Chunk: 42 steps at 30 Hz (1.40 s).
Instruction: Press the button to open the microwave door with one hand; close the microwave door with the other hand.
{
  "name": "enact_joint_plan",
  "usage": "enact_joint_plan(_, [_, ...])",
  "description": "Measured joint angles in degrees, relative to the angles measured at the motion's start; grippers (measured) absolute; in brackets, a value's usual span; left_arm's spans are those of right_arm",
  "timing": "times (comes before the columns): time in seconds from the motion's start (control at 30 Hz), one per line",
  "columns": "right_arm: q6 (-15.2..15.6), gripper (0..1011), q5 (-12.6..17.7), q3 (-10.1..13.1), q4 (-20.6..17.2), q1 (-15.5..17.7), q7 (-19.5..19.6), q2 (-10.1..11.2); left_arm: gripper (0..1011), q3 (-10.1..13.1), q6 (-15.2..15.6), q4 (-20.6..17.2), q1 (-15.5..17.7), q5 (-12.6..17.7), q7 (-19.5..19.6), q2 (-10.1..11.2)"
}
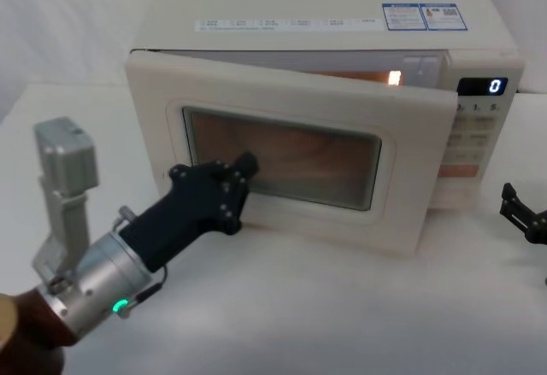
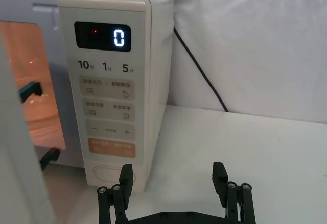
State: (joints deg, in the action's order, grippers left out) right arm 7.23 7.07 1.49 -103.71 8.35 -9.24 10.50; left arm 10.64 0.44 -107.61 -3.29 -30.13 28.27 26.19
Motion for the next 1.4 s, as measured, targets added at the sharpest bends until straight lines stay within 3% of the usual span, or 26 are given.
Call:
enact_joint_plan(0.3, [0.0, 1002, 0.0, 0.0, 0.0, 0.0, 0.0, 0.0, 0, 5.8, -5.4, 7.2, 6.0, 1.8, 4.3, -0.5])
enact_joint_plan(0.5, [0.0, 1002, 0.0, 0.0, 0.0, 0.0, 0.0, 0.0, 0, 8.2, -7.9, 8.8, 8.6, 2.1, 5.7, -0.8])
enact_joint_plan(0.83, [0.0, 1002, 0.0, 0.0, 0.0, 0.0, 0.0, 0.0, 0, 11.3, -9.0, 10.7, 12.9, 2.6, 5.6, -1.9])
enact_joint_plan(1.4, [0.0, 1002, 0.0, 0.0, 0.0, 0.0, 0.0, 0.0, 0, 17.4, -8.9, 16.5, 20.5, 1.1, 6.5, -6.0])
